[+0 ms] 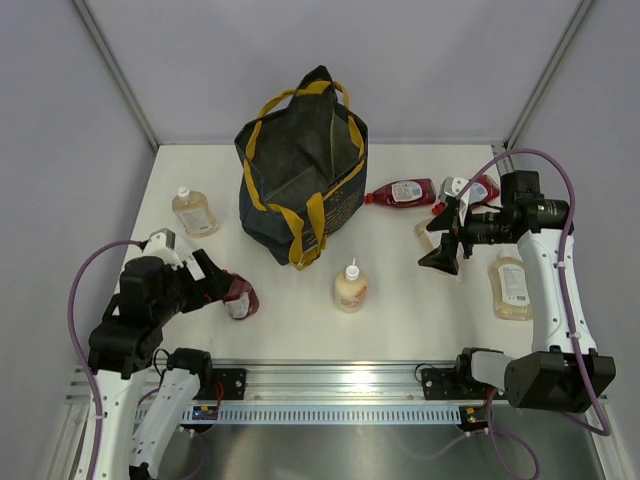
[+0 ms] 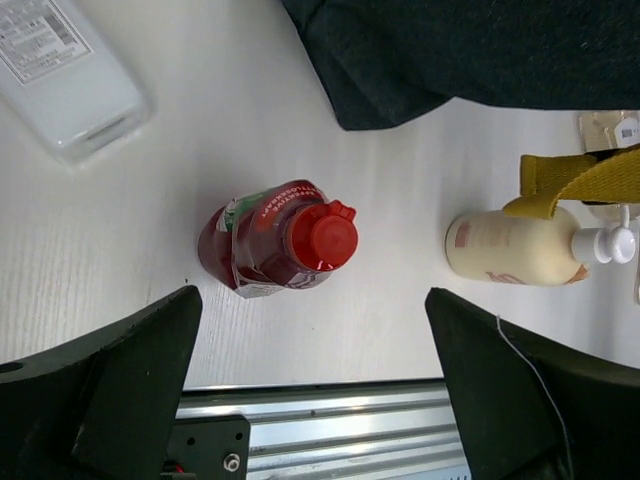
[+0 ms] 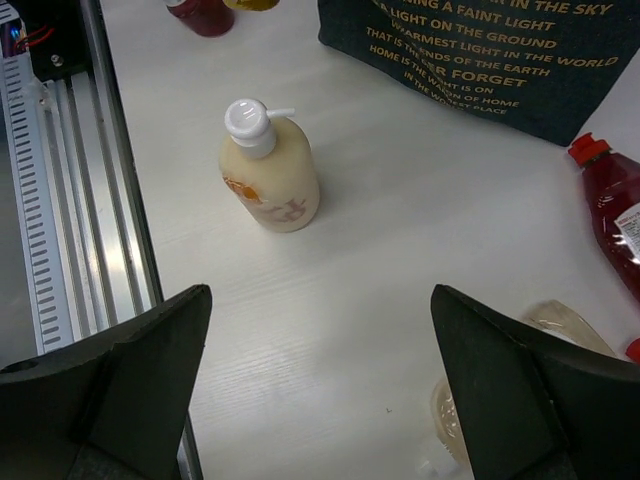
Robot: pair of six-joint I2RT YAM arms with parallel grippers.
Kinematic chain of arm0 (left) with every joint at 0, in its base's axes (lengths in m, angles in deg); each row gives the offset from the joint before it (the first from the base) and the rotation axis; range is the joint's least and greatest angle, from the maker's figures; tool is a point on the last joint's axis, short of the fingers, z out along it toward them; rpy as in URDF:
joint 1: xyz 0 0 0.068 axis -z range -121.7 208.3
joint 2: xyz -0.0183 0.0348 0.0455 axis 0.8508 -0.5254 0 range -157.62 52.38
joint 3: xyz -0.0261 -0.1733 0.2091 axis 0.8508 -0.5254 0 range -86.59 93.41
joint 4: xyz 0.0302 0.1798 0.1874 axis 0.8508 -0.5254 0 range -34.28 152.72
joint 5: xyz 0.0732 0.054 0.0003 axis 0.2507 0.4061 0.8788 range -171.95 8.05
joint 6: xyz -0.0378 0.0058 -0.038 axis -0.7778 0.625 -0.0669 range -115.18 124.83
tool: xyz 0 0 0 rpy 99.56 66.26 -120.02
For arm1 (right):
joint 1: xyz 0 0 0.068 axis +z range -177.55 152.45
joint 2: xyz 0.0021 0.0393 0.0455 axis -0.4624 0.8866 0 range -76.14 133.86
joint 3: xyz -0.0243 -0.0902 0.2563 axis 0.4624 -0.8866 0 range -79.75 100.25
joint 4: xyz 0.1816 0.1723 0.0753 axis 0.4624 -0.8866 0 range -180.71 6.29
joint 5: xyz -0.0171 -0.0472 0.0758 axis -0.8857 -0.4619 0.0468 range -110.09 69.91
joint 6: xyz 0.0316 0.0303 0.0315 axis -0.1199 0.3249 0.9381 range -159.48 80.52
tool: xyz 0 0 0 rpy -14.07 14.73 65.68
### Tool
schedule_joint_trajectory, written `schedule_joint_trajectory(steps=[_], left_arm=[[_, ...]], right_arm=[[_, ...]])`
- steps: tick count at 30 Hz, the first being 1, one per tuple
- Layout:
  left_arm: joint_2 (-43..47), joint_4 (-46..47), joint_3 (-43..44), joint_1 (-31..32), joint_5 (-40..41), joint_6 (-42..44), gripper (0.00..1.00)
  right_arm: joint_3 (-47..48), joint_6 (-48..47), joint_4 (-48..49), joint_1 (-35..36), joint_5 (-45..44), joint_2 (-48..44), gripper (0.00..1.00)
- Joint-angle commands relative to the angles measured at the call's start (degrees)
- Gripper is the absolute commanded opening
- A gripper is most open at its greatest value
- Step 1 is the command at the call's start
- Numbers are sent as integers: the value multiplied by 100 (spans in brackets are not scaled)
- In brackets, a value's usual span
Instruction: Place the personal care products into the canvas bag
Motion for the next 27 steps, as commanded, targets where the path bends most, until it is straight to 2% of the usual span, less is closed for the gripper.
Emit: schedule_joint_trajectory(steps=[1, 6, 10, 14, 19, 23, 27], left_arm=[[-104, 125, -145, -19, -382, 14, 99], [1, 423, -531, -1, -224, -56, 99], [2, 757, -1031, 244, 22, -441, 99], [2, 1294, -1445, 648, 480, -785, 99], [-402, 1900, -1726, 1184, 1401, -1057, 99], [-210, 2489, -2271, 1335, 1990, -1146, 99], [19, 3120, -2877, 1379, 2228, -1277, 99]], right_arm=[[-136, -339, -75, 34, 301, -48, 99], [-295, -401, -58, 34, 371, 5, 99], [-295, -383, -31, 42, 459, 66, 100], [-295, -287, 83, 42, 459, 58, 99], [-321, -269, 83, 34, 433, -21, 100], [-357, -278, 92, 34, 372, -56, 100], [-409, -269, 127, 34, 389, -39, 99]])
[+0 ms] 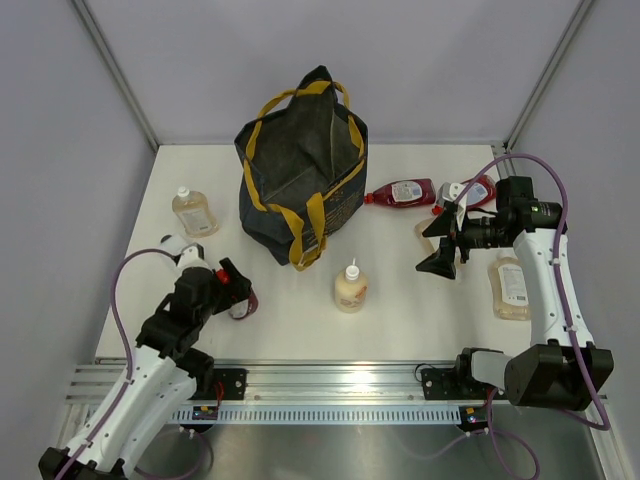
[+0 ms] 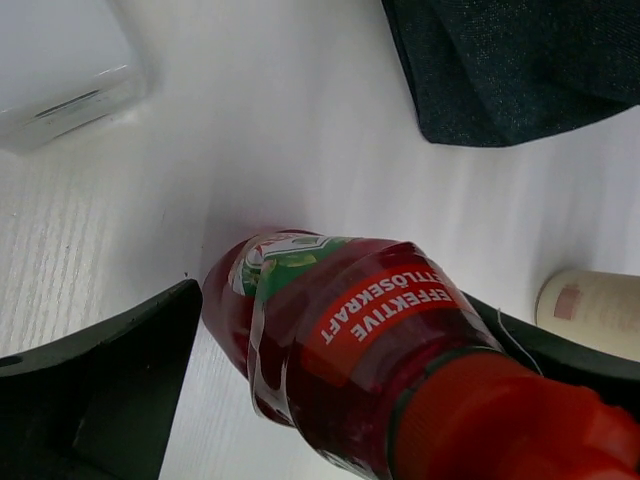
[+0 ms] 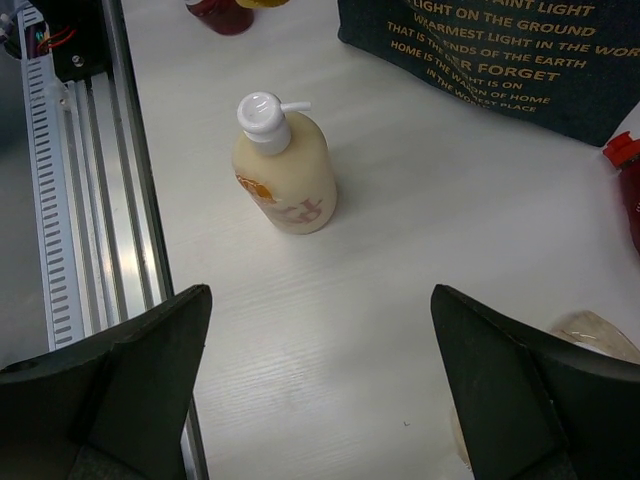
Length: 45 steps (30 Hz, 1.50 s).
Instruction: Place the personal care products into the canvas bag
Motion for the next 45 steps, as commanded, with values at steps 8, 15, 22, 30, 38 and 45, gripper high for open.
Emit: schedule_joint_trajectory(steps=[8, 15, 22, 30, 38, 45], left_arm=[[116, 2450, -1143, 559, 1054, -146, 99], [-288, 3488, -1574, 814, 1257, -23, 98], [-561, 3866, -1592, 1008, 1617, 215, 72], [-317, 3304, -1047, 1096, 1583, 365, 0], [290, 2803, -415, 1096, 942, -610, 0], [555, 2522, 576, 1096, 484, -1427, 0]], right_arm=[[61, -33, 107, 34, 267, 47, 100], [26, -33, 116, 34, 223, 47, 99], [26, -33, 81, 42, 232, 65, 99], [52, -33, 37, 34, 223, 38, 100], [-35, -33, -7, 34, 267, -32, 99], [-44, 99, -24, 34, 337, -23, 99]])
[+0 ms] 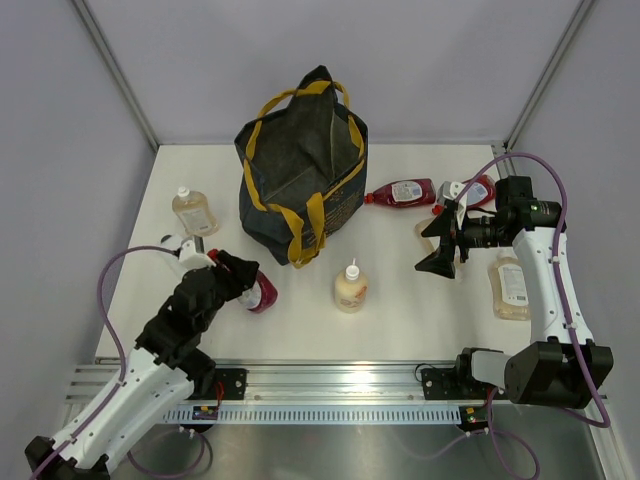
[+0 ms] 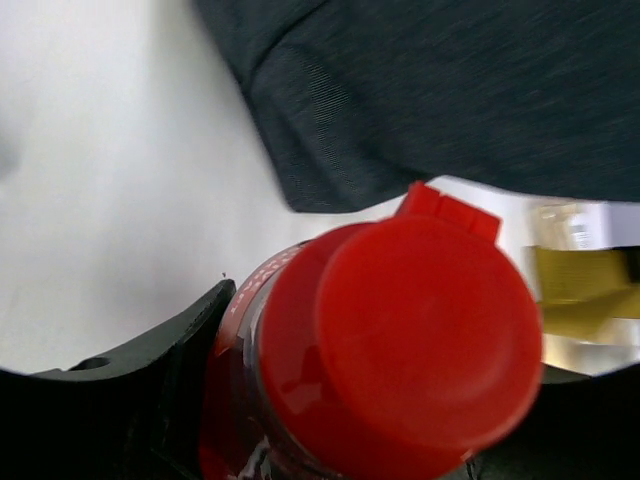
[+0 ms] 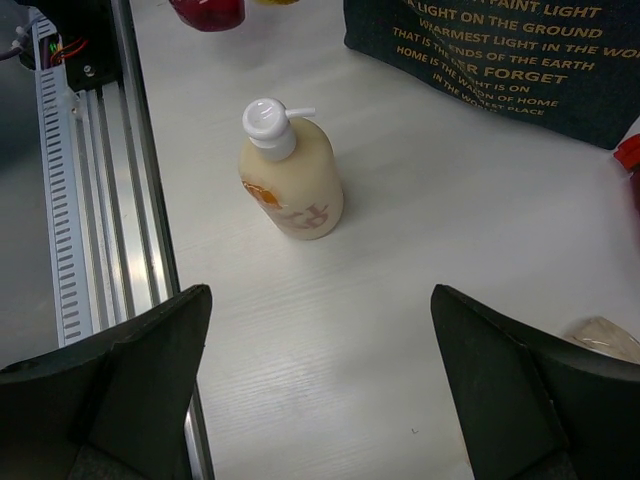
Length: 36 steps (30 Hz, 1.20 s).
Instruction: Place the personal care products into the canvas bag
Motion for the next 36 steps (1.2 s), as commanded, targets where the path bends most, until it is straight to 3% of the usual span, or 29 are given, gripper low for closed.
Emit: schedule_joint_trajectory(steps=[1, 8, 15, 24, 32, 35, 36], left_arm=[[177, 754, 1164, 27, -386, -670, 0], [-148, 586, 2860, 27, -1264, -969, 0], [-1342, 875, 4733, 27, -2135, -943, 0], [-4224, 1088, 7533, -270, -2047, 453, 0], [-6615, 543, 9066, -465, -2240, 1631, 0], [-7135, 366, 9173, -456, -2425, 1729, 12], [-7266, 349, 9147, -456, -2573, 1738, 27]], right_arm=[[-18, 88, -31, 34, 246, -78, 99], [-9, 141, -5, 34, 255, -69, 99], [96, 264, 83, 42, 254, 45, 99], [88, 501, 83, 51, 316, -16, 100], [-308, 651, 346, 191, -52, -350, 99], [-536, 695, 487, 455, -351, -412, 99], [-589, 730, 575, 490, -404, -412, 100]])
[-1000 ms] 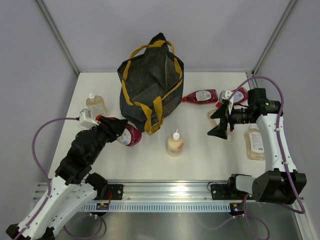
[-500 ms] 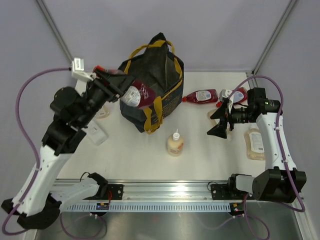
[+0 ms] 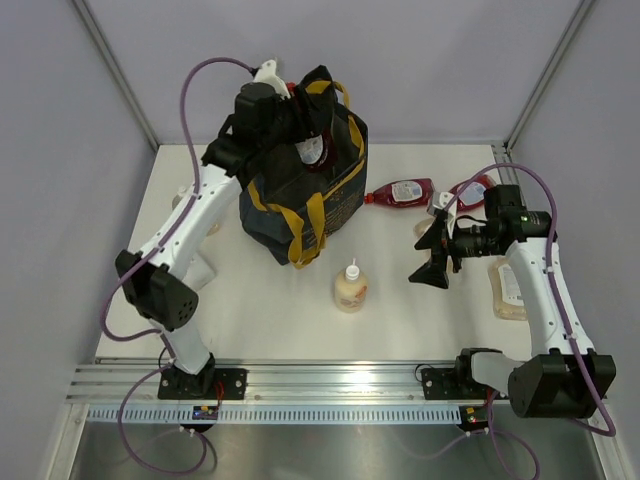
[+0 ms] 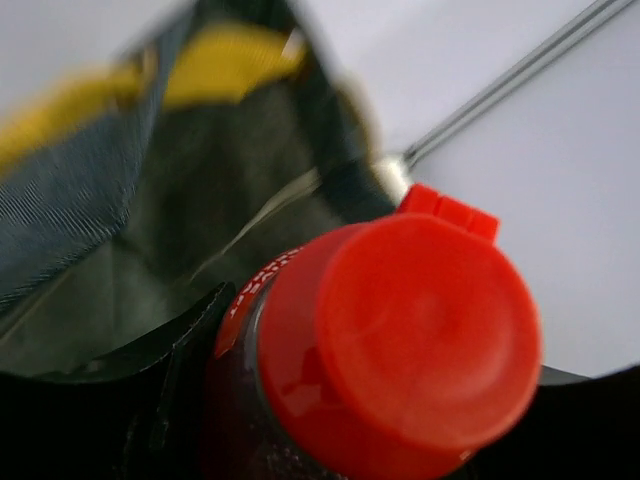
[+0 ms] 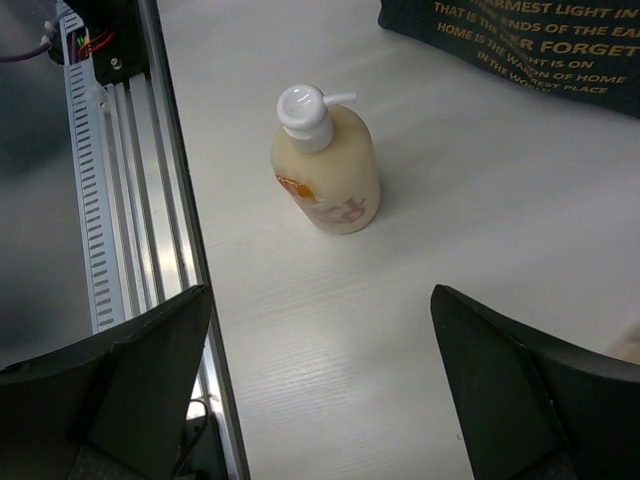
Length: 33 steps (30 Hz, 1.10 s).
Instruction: Place the personal care products into the canvas bag
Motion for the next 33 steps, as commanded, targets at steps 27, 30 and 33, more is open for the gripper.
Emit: schedule_joint_trajectory(steps=[27, 30, 33], left_arm=[[1551, -683, 365, -19, -1071, 1683, 99], [2465, -956, -328, -28, -721, 1921, 99], [3616, -1000, -1566, -28, -290, 1904, 99]], right_arm=[[-2348, 3473, 5488, 3179, -2560, 115, 100], [-2330, 3771, 5725, 3478, -3245, 256, 100], [-2260, 4332, 5778, 3549, -3361, 213, 99]])
